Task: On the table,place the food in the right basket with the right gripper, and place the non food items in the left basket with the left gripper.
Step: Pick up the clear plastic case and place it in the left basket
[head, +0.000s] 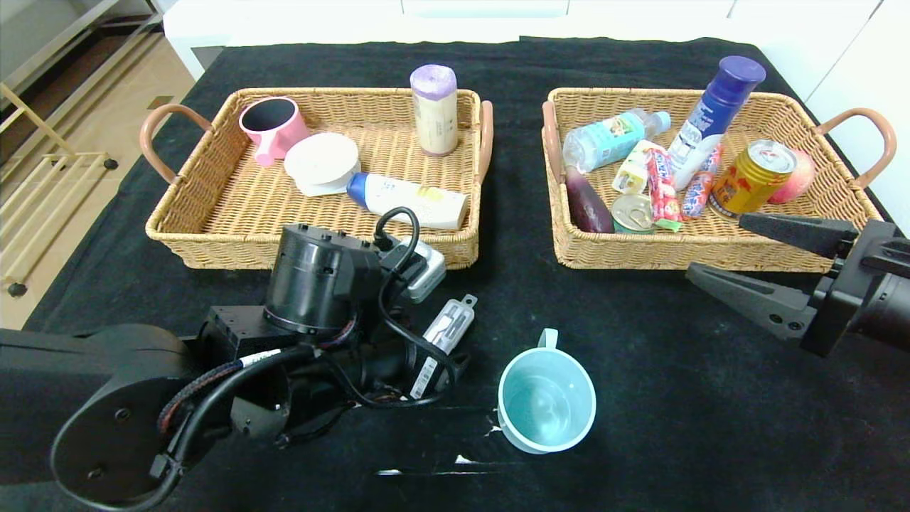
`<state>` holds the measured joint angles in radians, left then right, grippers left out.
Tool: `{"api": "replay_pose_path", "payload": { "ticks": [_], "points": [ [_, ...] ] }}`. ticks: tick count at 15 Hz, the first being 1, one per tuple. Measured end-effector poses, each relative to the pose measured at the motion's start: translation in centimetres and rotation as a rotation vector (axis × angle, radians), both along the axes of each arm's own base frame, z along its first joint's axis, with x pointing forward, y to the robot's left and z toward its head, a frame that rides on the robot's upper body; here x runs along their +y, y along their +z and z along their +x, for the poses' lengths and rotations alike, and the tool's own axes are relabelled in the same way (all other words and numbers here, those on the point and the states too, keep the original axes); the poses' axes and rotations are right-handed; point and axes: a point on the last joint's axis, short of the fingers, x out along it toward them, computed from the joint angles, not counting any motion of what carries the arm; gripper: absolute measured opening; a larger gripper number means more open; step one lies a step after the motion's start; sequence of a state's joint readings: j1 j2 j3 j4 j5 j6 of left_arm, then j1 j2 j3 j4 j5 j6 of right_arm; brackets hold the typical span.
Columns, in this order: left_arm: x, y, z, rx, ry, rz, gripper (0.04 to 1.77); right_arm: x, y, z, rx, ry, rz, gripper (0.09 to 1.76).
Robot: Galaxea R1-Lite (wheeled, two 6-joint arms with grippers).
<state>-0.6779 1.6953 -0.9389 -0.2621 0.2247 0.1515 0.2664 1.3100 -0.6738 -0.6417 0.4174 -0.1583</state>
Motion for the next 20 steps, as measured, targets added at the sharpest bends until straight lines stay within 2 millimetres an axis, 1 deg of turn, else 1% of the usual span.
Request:
{"api": "replay_pose_path", "payload": {
  "ticks": [4, 5, 7, 8, 11, 12, 20],
  "points": [
    [-0.09, -0.34, 0.16, 0.005, 0.012, 0.011, 1.72, 0.0, -0.01, 0.0, 0.0, 0.0, 0.0, 1.71],
    [-0.11, -0.38, 0.18, 0.005, 0.012, 0.012, 1.61, 0.0, -0.01, 0.0, 0.0, 0.0, 0.0, 1.71],
    [-0.17, -0.45, 0.17, 0.007, 0.01, 0.013, 1.26, 0.01, -0.01, 0.0, 0.0, 0.0, 0.0, 1.71],
    [-0.17, -0.46, 0.18, 0.007, 0.01, 0.013, 1.12, 0.01, -0.01, -0.01, 0.0, 0.001, 0.0, 1.71],
    [-0.18, -0.5, 0.19, 0.008, 0.011, 0.014, 0.8, 0.01, -0.01, -0.01, 0.0, 0.001, 0.0, 1.71],
    [-0.18, -0.49, 0.19, 0.008, 0.01, 0.014, 0.64, 0.01, -0.01, -0.01, 0.0, 0.001, -0.001, 1.71],
    [-0.24, -0.59, 0.26, 0.011, 0.01, 0.016, 0.63, 0.03, -0.04, -0.02, 0.001, 0.002, -0.001, 1.71]
  ]
}}
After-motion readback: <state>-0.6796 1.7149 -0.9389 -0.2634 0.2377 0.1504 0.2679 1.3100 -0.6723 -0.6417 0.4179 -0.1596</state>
